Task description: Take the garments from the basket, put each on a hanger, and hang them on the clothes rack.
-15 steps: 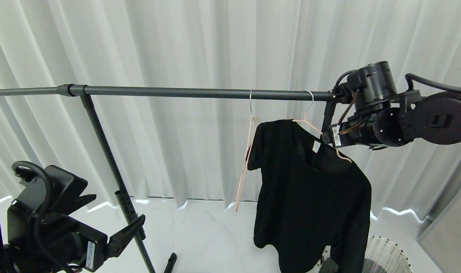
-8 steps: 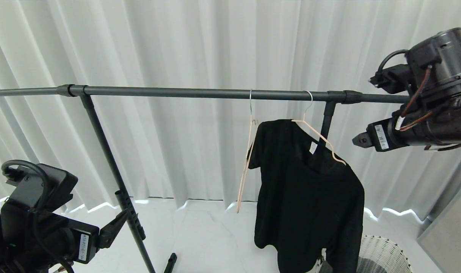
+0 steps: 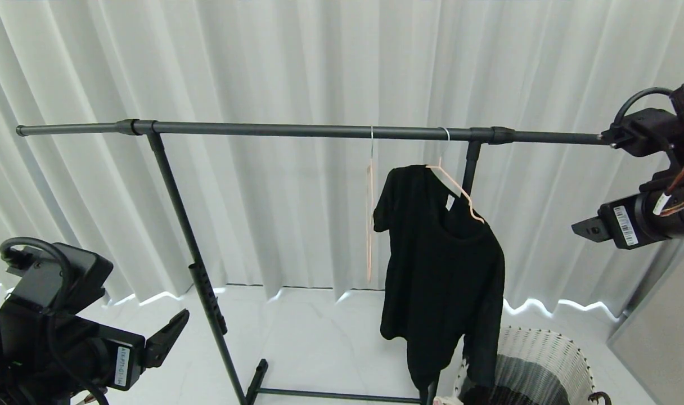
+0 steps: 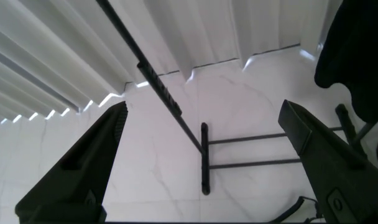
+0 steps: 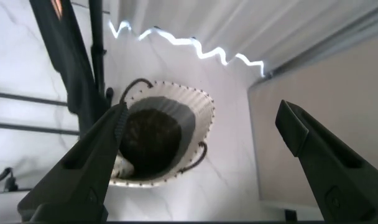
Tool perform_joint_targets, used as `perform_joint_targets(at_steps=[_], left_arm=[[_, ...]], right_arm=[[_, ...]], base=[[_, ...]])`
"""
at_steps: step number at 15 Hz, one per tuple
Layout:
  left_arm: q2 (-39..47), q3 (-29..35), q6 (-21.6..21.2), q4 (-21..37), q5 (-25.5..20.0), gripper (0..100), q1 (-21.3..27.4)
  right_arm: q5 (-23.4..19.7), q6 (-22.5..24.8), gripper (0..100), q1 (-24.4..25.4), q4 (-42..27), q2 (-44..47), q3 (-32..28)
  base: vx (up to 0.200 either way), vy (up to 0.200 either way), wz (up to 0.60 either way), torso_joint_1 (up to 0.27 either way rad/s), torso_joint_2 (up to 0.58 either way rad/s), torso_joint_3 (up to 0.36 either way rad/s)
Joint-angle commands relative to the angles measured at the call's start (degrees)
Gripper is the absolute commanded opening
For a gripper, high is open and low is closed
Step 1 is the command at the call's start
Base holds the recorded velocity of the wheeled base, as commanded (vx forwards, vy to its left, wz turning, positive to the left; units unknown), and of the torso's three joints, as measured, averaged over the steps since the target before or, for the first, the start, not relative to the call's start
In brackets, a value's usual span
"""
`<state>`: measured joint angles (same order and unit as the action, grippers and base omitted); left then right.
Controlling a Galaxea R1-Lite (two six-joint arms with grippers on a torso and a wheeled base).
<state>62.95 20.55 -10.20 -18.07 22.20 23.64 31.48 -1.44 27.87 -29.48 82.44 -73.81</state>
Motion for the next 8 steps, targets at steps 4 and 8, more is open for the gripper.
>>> perform_joint_targets(at_steps=[4, 8], left_arm=[[-0.02, 0.01, 0.1, -0.04, 0.04, 100, 0.01], [-0.11, 0.01, 0.54, -0.04, -0.05, 100, 0.01]], right_arm=[[0.96, 0.03, 100, -0.18, 0.12, -0.44, 2.1], [0.96, 0.03, 100, -1.32, 0.12, -1.76, 3.68]], base=[[-0.2, 0.0, 0.0, 0.005, 0.0, 0.011], [-0.1, 0.0, 0.0, 0.004, 0.0, 0.001]])
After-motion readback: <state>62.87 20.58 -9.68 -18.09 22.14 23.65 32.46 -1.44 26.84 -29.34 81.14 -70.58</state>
